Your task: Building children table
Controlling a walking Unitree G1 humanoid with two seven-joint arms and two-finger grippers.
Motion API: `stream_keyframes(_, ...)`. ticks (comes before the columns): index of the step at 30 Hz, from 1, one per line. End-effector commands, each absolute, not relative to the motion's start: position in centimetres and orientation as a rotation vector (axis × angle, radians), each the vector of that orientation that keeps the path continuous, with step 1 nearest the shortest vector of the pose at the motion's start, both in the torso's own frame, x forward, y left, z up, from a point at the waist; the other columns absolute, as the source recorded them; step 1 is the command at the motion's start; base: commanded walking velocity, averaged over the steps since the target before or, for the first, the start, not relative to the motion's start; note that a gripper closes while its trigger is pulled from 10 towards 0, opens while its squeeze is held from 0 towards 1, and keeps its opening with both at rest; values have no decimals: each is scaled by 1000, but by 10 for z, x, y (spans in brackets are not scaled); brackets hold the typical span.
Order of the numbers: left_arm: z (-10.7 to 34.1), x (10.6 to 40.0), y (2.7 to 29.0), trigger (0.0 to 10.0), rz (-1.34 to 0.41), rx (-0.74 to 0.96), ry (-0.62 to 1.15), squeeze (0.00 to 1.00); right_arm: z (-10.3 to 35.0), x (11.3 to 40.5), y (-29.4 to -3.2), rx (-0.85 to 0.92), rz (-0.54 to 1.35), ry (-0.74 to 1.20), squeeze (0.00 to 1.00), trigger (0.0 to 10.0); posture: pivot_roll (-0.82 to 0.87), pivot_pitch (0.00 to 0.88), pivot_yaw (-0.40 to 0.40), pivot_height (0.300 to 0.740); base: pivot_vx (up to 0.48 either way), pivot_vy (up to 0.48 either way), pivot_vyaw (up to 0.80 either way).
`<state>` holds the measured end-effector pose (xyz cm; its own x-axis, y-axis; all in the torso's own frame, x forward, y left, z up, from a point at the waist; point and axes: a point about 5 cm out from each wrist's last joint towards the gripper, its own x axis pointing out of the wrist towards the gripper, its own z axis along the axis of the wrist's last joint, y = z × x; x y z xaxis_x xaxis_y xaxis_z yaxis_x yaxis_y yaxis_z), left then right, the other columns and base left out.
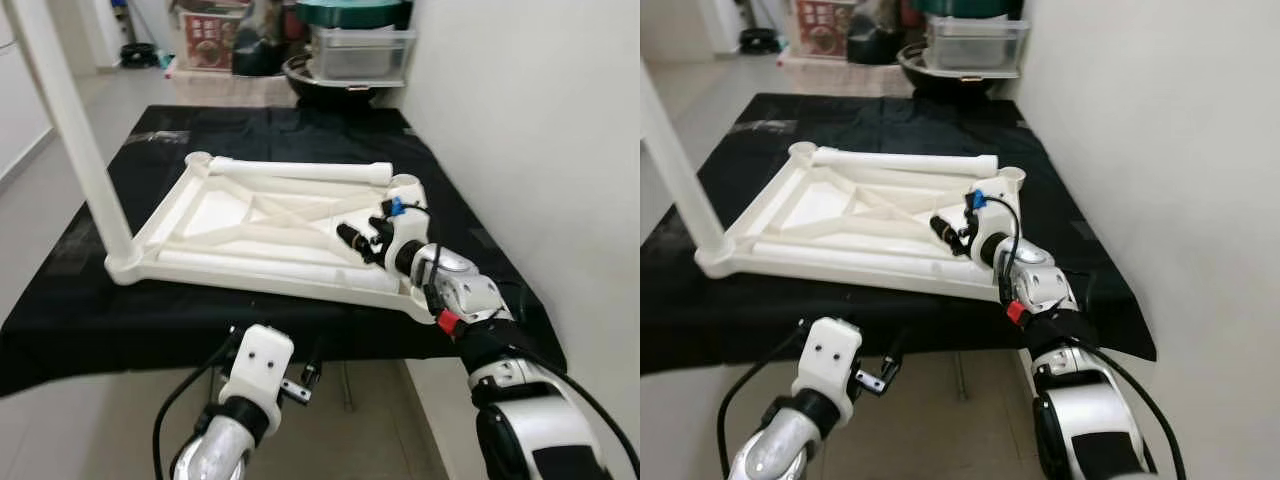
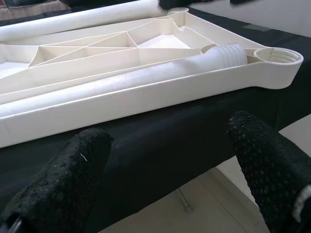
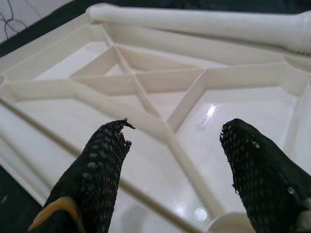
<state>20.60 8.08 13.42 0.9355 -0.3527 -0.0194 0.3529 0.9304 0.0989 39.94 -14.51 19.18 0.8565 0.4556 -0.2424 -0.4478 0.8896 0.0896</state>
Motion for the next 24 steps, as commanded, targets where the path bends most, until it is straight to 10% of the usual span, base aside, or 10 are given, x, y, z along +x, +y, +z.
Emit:
stream_keyframes(1, 135, 203, 80, 10000, -362, 94, 10, 0, 191, 401, -150, 60, 475, 308, 0, 10000, 96, 81, -99, 740, 0, 0, 0)
stream_keyframes(24, 135, 204, 77, 10000, -373, 90, 40, 0, 163, 360, -228, 581, 663, 628, 0, 10000, 65, 101, -91, 740, 0, 0, 0)
